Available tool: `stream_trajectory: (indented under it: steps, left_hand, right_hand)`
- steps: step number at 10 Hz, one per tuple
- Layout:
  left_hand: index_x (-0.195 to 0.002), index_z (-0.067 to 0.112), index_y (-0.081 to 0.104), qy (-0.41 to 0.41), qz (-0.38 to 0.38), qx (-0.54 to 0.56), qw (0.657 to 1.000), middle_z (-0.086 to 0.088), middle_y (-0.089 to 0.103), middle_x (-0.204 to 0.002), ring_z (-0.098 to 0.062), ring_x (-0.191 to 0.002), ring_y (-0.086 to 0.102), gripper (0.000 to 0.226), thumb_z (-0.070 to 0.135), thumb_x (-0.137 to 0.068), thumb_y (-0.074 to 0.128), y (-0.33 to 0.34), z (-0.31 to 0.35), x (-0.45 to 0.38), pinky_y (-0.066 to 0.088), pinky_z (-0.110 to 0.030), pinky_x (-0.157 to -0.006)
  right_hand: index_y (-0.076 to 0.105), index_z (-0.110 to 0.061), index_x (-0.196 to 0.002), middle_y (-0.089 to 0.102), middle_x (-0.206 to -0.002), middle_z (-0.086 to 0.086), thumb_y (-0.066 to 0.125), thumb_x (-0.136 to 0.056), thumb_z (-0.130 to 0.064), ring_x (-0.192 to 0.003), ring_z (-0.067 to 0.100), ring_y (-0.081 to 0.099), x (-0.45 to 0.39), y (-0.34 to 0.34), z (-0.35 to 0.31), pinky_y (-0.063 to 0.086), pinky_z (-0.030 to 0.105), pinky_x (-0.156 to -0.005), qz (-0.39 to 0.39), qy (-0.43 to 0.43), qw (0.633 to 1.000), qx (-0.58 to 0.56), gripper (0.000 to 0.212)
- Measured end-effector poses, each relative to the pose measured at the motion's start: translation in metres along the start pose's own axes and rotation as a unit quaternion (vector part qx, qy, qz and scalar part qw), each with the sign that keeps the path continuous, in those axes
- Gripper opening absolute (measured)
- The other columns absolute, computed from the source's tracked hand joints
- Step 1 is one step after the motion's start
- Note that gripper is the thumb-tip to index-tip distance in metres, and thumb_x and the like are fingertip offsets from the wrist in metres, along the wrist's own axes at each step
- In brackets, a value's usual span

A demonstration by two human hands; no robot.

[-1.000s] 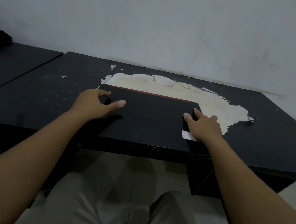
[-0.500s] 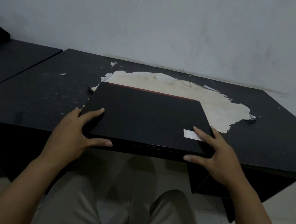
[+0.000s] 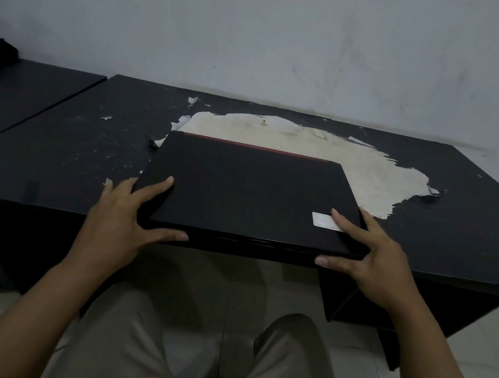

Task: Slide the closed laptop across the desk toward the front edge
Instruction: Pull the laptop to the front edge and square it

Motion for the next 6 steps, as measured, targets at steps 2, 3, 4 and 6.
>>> stream_trajectory:
  steps: [2, 3, 4, 6]
  left_hand:
    - [-0.15, 0.044, 0.049, -0.006, -0.002, 0.007, 1.0, -0.013, 0.048, -0.152, -0.042, -0.15, 0.024, 0.103, 0.071, -0.054, 0.075, -0.001, 0.004, 0.001, 0.034, -0.062, -0.109]
    - [-0.151, 0.044, 0.049, -0.006, -0.007, 0.008, 1.0, -0.011, 0.048, -0.151, -0.04, -0.148, 0.029, 0.102, 0.069, -0.056, 0.077, -0.002, 0.006, 0.002, 0.039, -0.058, -0.107]
    - [-0.151, 0.044, 0.048, -0.002, -0.019, 0.004, 1.0, -0.009, 0.049, -0.148, -0.034, -0.141, 0.041, 0.103, 0.071, -0.055, 0.077, -0.004, 0.008, 0.0, 0.043, -0.053, -0.105]
    - [-0.143, 0.047, 0.049, -0.054, -0.136, 0.036, 0.989, 0.002, 0.022, -0.163, -0.029, -0.145, 0.034, 0.121, 0.098, -0.036, 0.071, -0.027, 0.025, -0.028, 0.039, -0.05, -0.11]
  right_hand:
    - [0.058, -0.06, -0.136, 0.031, -0.164, -0.021, 0.087, -0.053, -0.061, -0.146, 0.006, 0.037, 0.0, -0.001, -0.001, 0.034, 0.036, -0.118, -0.009, 0.013, 1.0, 0.01, 0.088]
    - [0.058, -0.059, -0.136, 0.03, -0.164, -0.022, 0.088, -0.053, -0.059, -0.144, 0.004, 0.037, 0.002, -0.002, -0.003, 0.032, 0.03, -0.117, -0.009, 0.021, 1.0, 0.004, 0.088]
    - [0.059, -0.057, -0.135, 0.03, -0.16, -0.025, 0.09, -0.052, -0.055, -0.14, 0.0, 0.035, 0.002, -0.002, -0.006, 0.033, 0.025, -0.114, -0.015, 0.031, 0.999, -0.008, 0.089]
    - [0.049, -0.056, -0.143, 0.023, -0.161, -0.013, 0.087, -0.051, -0.08, -0.147, 0.023, 0.034, -0.024, -0.025, -0.039, 0.034, 0.044, -0.117, -0.173, 0.118, 0.978, -0.005, 0.102]
Point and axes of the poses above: each hand's wrist, its own x-axis away from the middle knuckle, its own y-axis out of the palm, z = x × y, the point moved 2 cm from there along -x, towards the middle knuckle
